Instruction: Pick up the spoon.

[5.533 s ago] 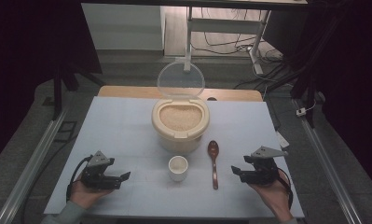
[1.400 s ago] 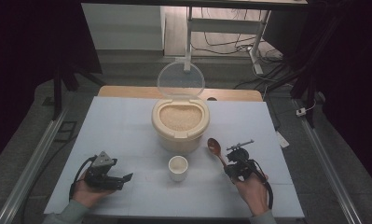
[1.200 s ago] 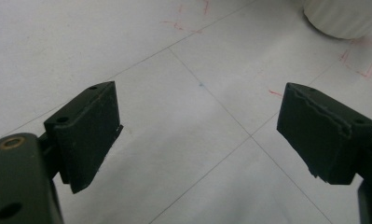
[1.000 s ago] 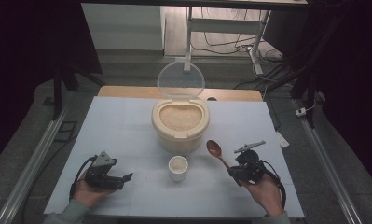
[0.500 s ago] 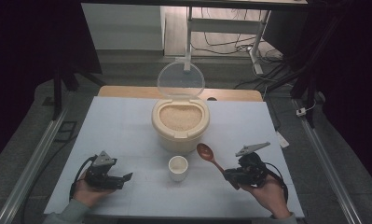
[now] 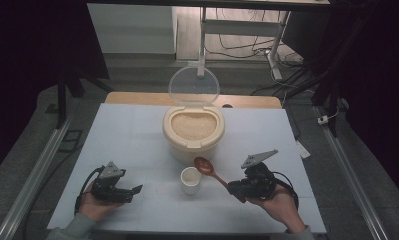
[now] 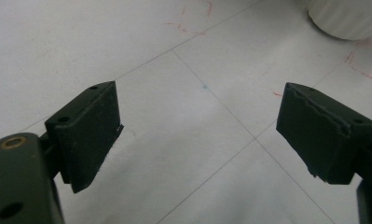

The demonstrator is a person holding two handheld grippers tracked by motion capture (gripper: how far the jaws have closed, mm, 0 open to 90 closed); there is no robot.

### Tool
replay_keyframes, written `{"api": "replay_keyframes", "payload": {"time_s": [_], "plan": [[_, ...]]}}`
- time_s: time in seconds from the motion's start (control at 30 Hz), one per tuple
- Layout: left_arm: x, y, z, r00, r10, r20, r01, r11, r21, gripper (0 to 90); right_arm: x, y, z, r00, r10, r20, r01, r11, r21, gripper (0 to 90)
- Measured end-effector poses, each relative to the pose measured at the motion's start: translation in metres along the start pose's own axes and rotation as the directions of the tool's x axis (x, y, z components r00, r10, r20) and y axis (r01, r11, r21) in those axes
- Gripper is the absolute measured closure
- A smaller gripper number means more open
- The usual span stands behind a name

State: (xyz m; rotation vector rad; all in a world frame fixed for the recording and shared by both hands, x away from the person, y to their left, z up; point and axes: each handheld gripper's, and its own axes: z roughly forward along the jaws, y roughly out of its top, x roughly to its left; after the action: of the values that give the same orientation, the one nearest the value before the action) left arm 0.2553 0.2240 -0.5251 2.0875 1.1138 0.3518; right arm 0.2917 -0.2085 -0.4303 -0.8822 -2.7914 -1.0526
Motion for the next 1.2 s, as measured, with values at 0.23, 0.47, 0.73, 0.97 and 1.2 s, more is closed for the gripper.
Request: {"api": "replay_keyframes", "payload": {"time_s": [0.23, 0.47, 0.73, 0.97, 1.2], "plan": [[0.000, 0.002, -0.003, 1.0000, 0.007, 0.007, -0.006, 0.9998, -0.018, 13.9, 0.006, 0.018, 0.016, 0.9963, -0.066, -0.054, 0.068, 0.9975, 0.020, 79.2], [-0.005, 0.009, -0.012, 0.9982, 0.052, 0.032, -0.050, 0.9975, -0.050, 15.9, 0.008, 0.029, 0.032, 0.9881, -0.111, -0.106, 0.116, 0.9924, 0.041, 79.3], [-0.019, 0.028, -0.028, 0.9902, 0.109, 0.088, -0.100, 0.9901, -0.099, 17.2, 0.010, 0.036, 0.044, 0.9804, -0.134, -0.144, 0.142, 0.9888, 0.046, 79.4], [-0.044, 0.051, -0.037, 0.9699, 0.207, 0.128, -0.192, 0.9737, -0.123, 17.8, 0.014, 0.041, 0.047, 0.9739, -0.145, -0.175, 0.154, 0.9875, 0.036, 79.5], [-0.074, 0.078, -0.034, 0.9160, 0.349, 0.199, -0.334, 0.9368, -0.105, 22.8, 0.020, 0.045, 0.052, 0.9643, -0.169, -0.204, 0.181, 0.9827, 0.040, 79.6]]}}
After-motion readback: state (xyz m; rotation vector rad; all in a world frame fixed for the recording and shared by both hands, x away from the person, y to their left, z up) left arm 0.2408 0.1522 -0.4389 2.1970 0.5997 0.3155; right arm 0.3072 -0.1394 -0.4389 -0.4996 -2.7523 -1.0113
